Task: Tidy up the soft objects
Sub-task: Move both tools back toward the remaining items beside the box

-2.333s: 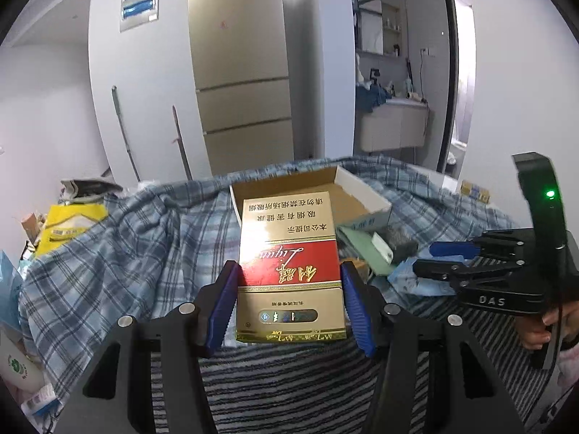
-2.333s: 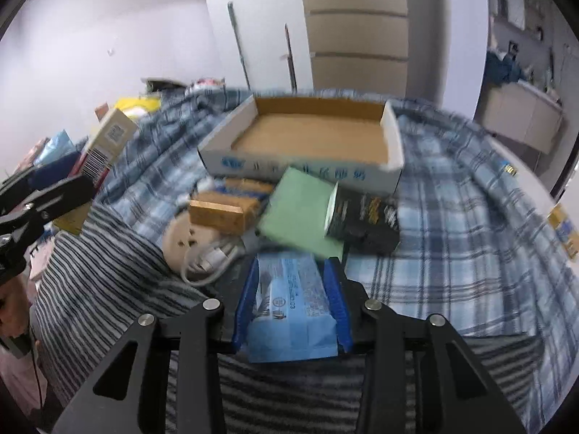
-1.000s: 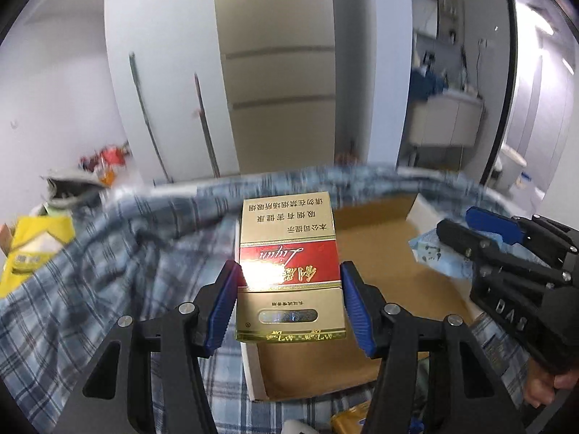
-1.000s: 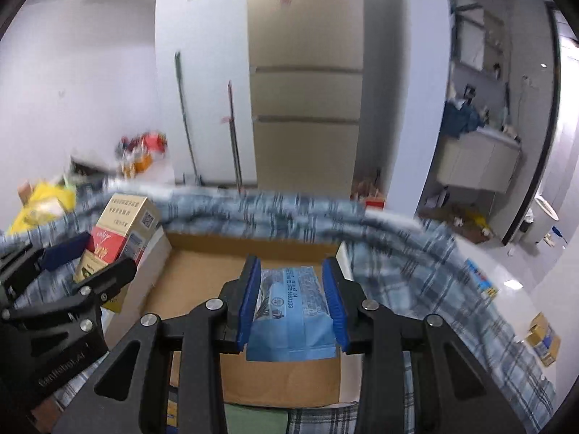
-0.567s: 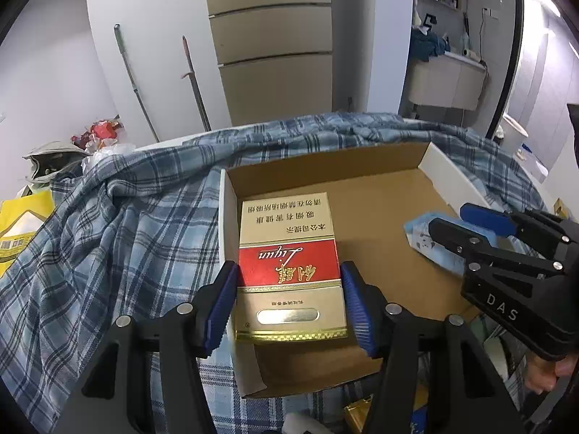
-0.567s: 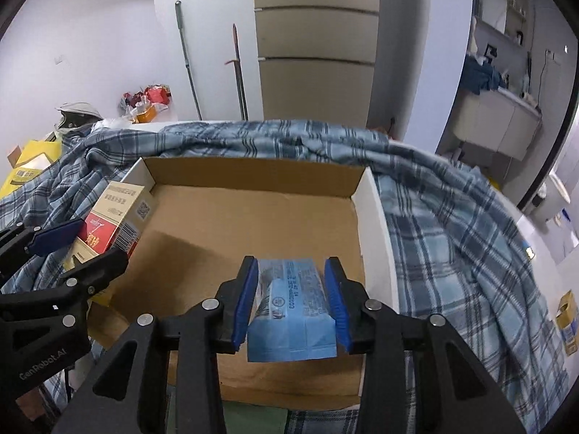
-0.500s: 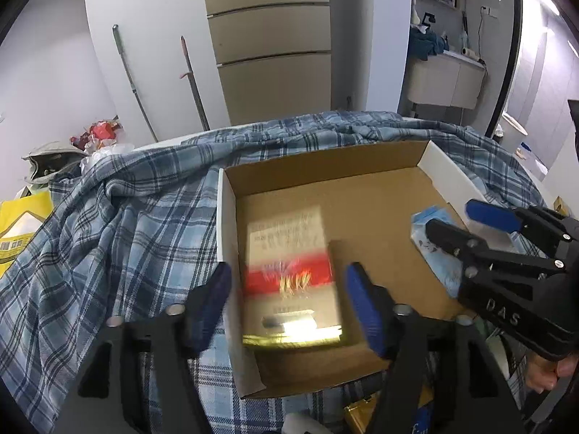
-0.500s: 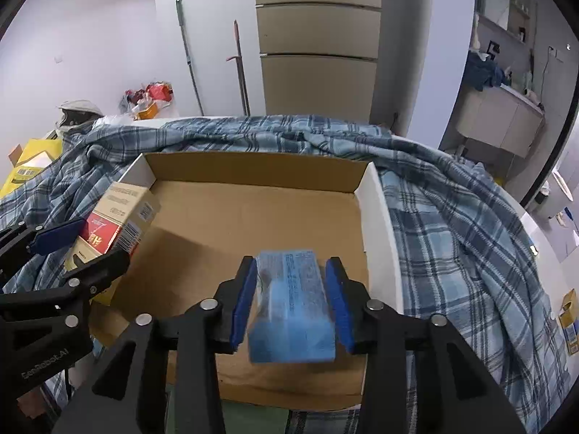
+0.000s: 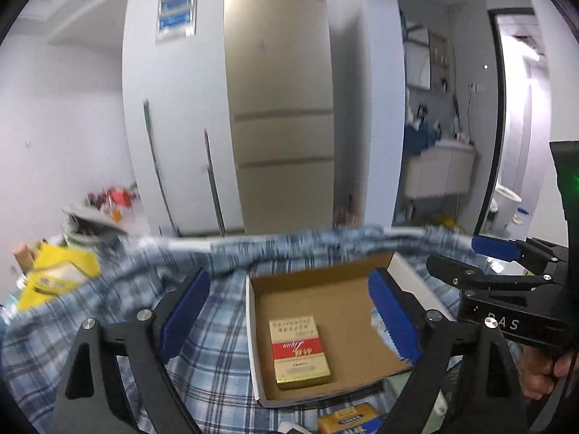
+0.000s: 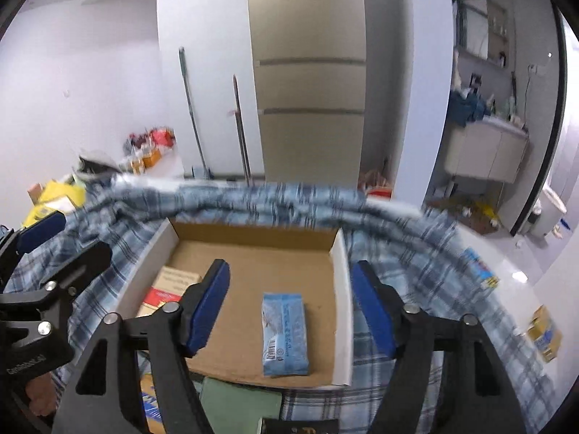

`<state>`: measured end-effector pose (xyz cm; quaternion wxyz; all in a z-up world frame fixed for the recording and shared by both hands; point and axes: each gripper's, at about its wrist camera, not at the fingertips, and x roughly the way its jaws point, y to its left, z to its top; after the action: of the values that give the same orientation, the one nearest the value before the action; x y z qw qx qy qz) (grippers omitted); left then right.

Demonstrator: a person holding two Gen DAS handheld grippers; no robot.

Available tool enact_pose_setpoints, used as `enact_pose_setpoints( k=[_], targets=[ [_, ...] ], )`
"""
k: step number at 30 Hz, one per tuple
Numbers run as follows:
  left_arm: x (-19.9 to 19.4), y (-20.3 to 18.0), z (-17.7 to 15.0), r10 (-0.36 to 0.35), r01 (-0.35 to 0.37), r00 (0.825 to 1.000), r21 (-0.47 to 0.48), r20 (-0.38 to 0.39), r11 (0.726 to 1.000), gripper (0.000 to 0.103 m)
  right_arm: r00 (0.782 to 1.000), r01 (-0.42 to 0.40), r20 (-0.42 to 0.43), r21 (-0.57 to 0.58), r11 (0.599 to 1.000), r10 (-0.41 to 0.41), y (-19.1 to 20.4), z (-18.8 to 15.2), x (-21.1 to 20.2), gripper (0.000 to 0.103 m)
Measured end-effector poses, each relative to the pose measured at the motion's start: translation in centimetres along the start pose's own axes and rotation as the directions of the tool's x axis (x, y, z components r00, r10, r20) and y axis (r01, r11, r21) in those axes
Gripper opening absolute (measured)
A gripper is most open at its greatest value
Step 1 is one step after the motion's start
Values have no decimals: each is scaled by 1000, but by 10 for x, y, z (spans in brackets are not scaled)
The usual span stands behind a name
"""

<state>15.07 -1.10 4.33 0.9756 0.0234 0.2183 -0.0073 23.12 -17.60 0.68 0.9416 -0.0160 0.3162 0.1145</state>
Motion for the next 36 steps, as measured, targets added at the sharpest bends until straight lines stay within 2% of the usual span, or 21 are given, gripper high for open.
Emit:
enact_pose_setpoints(
  k=[1, 2, 5, 7, 11, 15, 20, 27, 32, 36],
  targets=[
    [-12, -2, 4, -2, 2, 1000, 1, 22, 1000, 101, 1000, 6, 21, -2, 1000, -6, -1, 2, -10, 71],
    [-25, -4, 8, -7, 7, 999, -2, 53, 1000, 103, 999, 13, 42, 0, 1000, -13, -2, 5, -21, 71],
    [-57, -10, 14, -1, 0, 992, 8, 129, 1000, 103, 995, 17, 103, 14, 1000, -18, -7, 9, -55, 75],
    [-75, -15, 16, 3, -5, 989, 18, 150, 1000, 103, 990, 29, 141, 16, 999, -31, -8, 9, -76, 77],
    [-100, -23, 11, 10, -14, 987, 24, 159, 1000, 103, 983, 25, 183, 20, 999, -29, -8, 1, -106, 83],
    [-108, -26, -4, -3, 2, 990, 9, 138, 1000, 103, 978, 13, 206, 32, 999, -19, -9, -16, -122, 84],
    [-96, -22, -27, -7, 10, 998, -47, 64, 999, 103, 985, -32, 173, 56, 998, 22, -15, -38, -116, 84],
    [-72, -20, -52, 8, -8, 1000, -69, -1, 998, 103, 995, -21, 98, 73, 997, 13, -23, -62, -87, 84],
    [-54, -23, -66, -7, 3, 998, -65, -67, 998, 103, 1000, -29, 9, 91, 995, 28, -29, -78, -57, 84],
    [-44, -27, -77, -13, 8, 994, -43, -108, 999, 103, 994, -31, -104, 101, 994, 42, -30, -93, -31, 84]
  ],
)
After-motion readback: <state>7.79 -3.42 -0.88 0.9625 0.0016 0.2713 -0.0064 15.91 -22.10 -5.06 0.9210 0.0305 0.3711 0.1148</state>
